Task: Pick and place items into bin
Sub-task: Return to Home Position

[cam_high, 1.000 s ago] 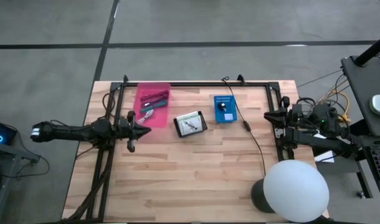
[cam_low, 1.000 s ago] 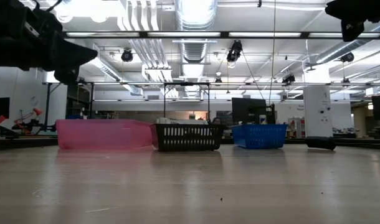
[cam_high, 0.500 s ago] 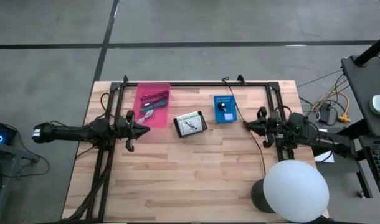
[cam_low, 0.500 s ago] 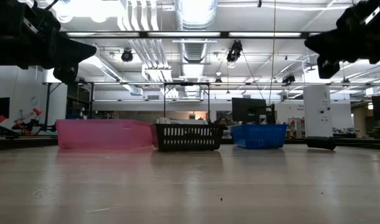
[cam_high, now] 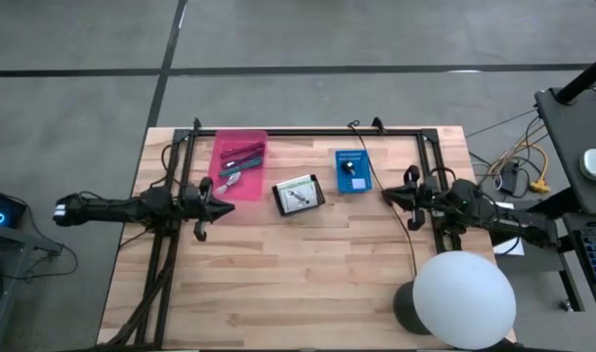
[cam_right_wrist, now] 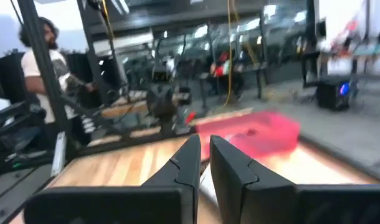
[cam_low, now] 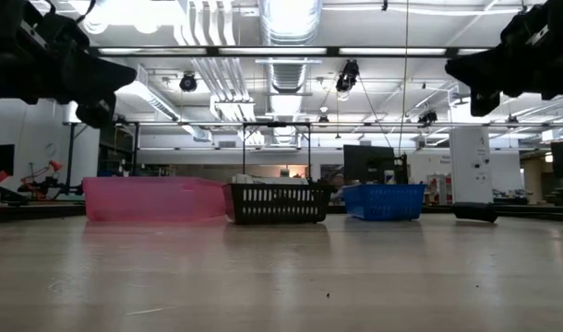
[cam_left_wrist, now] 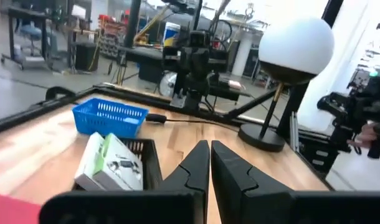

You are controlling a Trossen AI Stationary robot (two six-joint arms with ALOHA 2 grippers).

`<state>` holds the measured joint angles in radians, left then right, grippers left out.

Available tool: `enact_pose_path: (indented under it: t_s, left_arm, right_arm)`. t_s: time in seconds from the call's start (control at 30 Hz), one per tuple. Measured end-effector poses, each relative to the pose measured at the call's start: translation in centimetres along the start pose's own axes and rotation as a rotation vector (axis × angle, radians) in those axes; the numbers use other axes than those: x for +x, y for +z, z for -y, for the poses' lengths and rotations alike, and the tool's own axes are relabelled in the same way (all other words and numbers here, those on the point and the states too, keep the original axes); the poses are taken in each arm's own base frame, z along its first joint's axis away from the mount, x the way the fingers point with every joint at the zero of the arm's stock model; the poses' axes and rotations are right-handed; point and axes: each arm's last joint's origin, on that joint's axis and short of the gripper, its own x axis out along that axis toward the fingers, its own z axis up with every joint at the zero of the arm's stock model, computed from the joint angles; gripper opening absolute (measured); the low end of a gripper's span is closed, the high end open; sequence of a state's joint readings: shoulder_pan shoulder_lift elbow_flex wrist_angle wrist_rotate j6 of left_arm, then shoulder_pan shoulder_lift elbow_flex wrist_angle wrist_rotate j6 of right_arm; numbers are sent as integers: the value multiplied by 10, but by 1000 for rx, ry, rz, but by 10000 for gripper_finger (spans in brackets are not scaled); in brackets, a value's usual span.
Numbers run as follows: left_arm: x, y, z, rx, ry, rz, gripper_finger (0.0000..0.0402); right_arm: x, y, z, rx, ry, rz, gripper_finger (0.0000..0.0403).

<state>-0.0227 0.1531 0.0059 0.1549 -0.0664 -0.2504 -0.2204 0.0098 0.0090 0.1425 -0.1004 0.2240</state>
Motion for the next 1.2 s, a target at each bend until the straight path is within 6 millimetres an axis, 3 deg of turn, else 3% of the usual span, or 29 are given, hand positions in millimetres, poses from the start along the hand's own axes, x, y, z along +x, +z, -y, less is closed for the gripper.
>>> enact_pose_path:
  t_s: [0.2, 0.37, 0.7, 0.87, 1.2]
  left_arm:
    - [0, -1, 1, 124, -33, -14, 0]
    - [0, -5, 0, 249, -26, -55, 0]
    - [-1, -7, 2, 151, -120, -86, 0]
    - [-1, -7, 2, 137, -118, -89, 0]
    - [-1, -7, 2, 154, -113, -88, 0]
  right_arm:
    - [0, -1, 0, -18, 10, -18, 26]
    - [0, -11, -1, -302, 122, -119, 26]
    - [-2, -8, -6, -89, 236, -114, 27]
    - [0, -11, -1, -59, 98, -132, 27]
    - [1, -12, 0, -116, 87, -140, 27]
